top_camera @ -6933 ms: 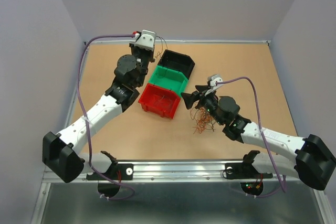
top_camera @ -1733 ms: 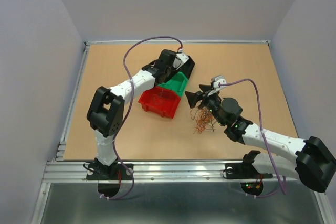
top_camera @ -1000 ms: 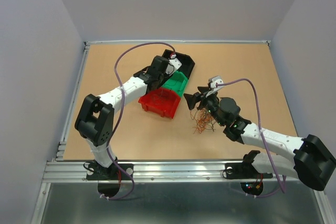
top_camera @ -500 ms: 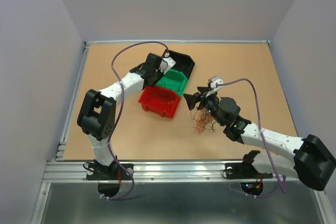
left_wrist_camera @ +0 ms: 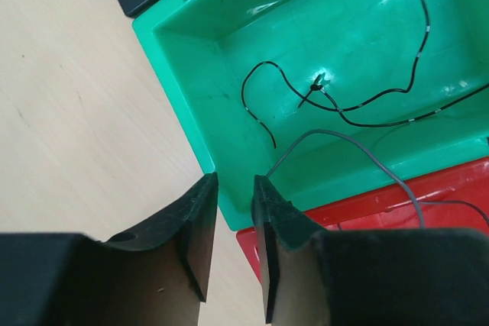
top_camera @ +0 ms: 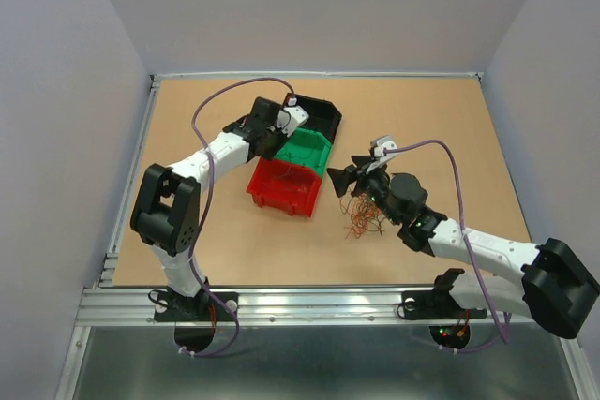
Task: Untangle the cables
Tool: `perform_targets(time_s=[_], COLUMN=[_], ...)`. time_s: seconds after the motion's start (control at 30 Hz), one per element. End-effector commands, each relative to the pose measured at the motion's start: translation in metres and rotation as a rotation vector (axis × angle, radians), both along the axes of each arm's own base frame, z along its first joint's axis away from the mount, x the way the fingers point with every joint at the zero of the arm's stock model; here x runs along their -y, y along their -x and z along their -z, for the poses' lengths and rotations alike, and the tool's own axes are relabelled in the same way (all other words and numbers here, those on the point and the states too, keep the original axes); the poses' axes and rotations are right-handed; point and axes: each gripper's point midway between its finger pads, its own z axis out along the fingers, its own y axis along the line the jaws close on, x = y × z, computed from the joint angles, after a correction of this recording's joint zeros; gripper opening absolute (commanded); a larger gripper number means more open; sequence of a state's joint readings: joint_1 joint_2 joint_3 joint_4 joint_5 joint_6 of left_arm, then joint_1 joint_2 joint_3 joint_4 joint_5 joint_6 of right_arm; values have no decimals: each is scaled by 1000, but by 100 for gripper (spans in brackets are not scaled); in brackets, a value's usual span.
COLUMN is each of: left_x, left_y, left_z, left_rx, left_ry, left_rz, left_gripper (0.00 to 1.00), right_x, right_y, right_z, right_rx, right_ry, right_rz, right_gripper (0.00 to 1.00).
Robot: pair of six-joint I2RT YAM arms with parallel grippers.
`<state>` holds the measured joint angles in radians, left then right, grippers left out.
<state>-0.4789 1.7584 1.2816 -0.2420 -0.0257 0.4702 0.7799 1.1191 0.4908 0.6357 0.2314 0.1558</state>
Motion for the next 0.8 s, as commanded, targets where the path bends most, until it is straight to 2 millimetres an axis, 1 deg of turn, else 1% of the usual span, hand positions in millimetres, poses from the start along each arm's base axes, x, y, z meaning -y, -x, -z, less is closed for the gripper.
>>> perform_targets(time_s=[0.0,0.13,0.23,0.27,0.33,0.37,0.4,0.43,0.47,0.5,0.53,0.57,0.6,0.63,0.67,0.7,0.73,0.77], left_x=[0,-1,-3,-5,-7,-10,-10,-13,-14,-16,-19,-18,-20,-19,-20,-22,-23,-23], left_y=[19,21,20,20,15,13,9,7,3,3,1,1,0,-2,-3,-3,-2,-3], left_z=[-18,-21,-26,-29,-36,-39,-42,-45,-48,-48,-52,-54,-56,-68,-66,-73,-75,-85], left_rx=[-12,-9,8,16,44,56,75,83,101,100,119,129,143,184,188,216,221,256], left_ry=[69,85,100,108,132,144,159,171,184,188,206,216,227,255,258,277,283,302], left_rz=[42,42,37,33,12,-1,-7,-22,-29,-38,-50,-48,-51,-50,-50,-55,-57,-58], left_gripper=[41,48,51,51,52,52,52,52,52,52,52,52,52,52,52,52,52,52], right_x=[-8,-17,-28,-42,-60,-74,-84,-92,-105,-105,-114,-118,-122,-126,-130,-131,-133,-137], right_y=[-7,-11,-14,-14,-12,-19,-20,-22,-30,-29,-38,-43,-45,-51,-53,-54,-54,-55], right_z=[-14,-12,-10,-8,0,7,6,14,15,17,23,24,30,37,41,43,53,52], right_rx=[18,5,-12,-24,-73,-108,-125,-159,-183,-200,-229,-245,-284,-313,-334,-356,-390,-398], right_ry=[-28,-24,-24,-17,-1,2,-2,4,-13,-21,-23,-31,-49,-47,-53,-66,-59,-70], right_rz=[-11,-27,-65,-114,-194,-217,-247,-272,-281,-281,-275,-262,-255,-240,-239,-232,-232,-236], right_gripper=[79,79,79,79,78,77,77,77,77,77,75,75,75,76,76,76,76,76])
